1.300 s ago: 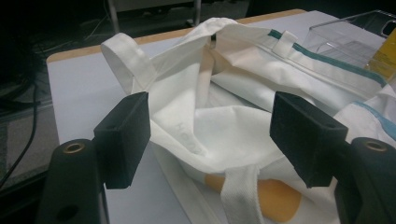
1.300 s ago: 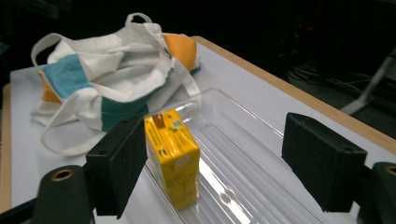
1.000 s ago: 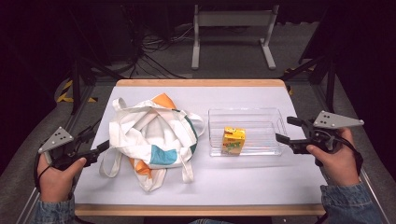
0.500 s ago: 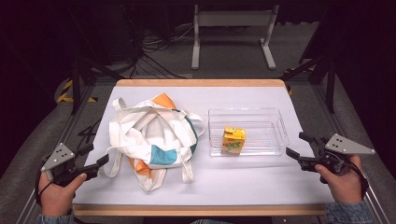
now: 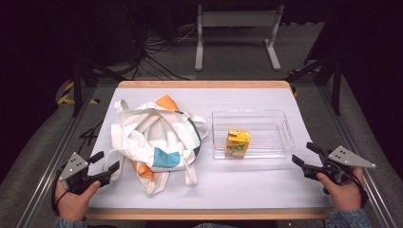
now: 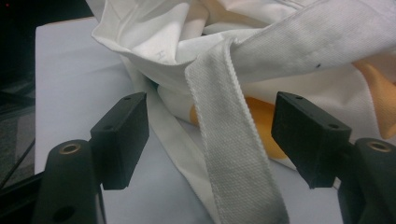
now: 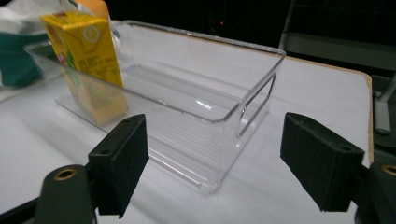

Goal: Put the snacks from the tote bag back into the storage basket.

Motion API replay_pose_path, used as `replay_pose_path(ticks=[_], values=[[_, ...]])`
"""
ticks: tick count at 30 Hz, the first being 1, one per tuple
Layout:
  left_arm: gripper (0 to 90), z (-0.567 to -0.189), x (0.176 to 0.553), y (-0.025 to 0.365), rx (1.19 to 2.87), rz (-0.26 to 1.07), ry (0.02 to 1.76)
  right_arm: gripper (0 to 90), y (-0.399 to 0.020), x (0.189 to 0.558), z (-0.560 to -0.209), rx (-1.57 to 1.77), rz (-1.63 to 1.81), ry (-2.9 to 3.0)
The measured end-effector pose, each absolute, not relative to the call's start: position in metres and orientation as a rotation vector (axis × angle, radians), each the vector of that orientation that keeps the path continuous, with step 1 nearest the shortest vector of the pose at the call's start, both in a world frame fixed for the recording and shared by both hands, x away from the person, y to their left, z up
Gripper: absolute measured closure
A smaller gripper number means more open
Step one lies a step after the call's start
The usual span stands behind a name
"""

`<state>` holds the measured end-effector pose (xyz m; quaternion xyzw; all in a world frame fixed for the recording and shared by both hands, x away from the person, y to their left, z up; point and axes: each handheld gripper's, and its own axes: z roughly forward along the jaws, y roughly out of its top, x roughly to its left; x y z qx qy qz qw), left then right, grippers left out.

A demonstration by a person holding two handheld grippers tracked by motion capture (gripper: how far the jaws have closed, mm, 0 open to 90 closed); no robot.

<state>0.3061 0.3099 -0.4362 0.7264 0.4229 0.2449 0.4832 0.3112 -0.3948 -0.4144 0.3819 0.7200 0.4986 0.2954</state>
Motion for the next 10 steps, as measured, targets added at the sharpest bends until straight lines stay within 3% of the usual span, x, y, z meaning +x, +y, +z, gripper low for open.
replay_pose_path(ticks=[10], values=[[28.6,-0.444,0.311,0.307,1.782,0.601,1.087,23.6,-0.383,0.317,-0.430,1.077,1.266,1.939]])
